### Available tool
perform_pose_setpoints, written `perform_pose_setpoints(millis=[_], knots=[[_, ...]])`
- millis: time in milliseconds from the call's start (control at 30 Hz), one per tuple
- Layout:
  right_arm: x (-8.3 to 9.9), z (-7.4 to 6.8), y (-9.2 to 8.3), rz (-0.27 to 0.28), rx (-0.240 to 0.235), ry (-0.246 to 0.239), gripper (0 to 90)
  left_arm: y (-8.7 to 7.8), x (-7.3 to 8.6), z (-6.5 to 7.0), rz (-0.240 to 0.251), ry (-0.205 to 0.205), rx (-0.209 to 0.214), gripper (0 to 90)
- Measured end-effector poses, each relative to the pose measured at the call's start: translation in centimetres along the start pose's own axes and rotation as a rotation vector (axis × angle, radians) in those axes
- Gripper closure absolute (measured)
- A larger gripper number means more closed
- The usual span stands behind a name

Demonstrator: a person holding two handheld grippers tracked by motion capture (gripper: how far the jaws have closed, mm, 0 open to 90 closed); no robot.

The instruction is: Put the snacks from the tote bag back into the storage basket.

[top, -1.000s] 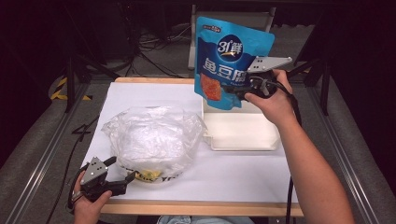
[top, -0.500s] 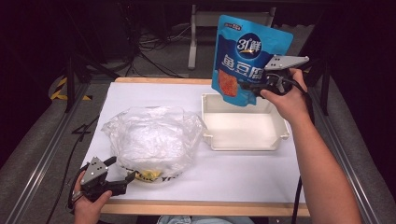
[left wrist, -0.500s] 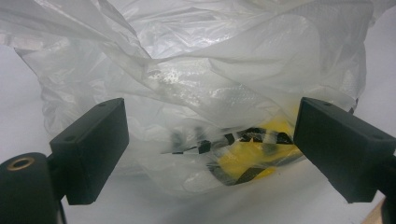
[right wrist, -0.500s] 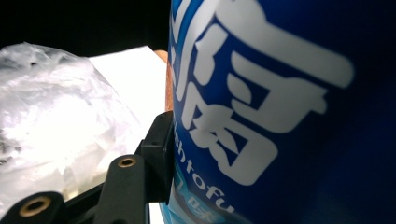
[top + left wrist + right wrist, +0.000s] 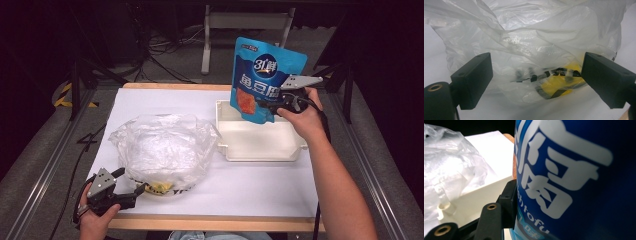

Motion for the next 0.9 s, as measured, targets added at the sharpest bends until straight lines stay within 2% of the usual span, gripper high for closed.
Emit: perform_pose_setpoints(millis=[200,500,900], knots=[[1.8,0.2,0.8,-0.026,0.003,0.011,51.9,0.0,0.0,0.0,0.0,0.0,0.0,11.3],[3.2,0.1,1.6,-0.053,0.002,0.005,51.7,0.0,0.0,0.1,-0.005,-0.001,0.004,11.3],[4.8,0.2,2.7,-0.063,0.013,-0.009,51.5,0.0,0.1,0.1,-0.006,0.0,0.003,11.3]])
Point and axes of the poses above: each handheld gripper's, and its own axes: y roughly forward along the jaws, x roughly out of its underside, z roughly to its right, the point moved 5 cm from there along y, roughly forward along the jaws, and after that the axes turned 10 degrees about y, right-handed, at the moved point
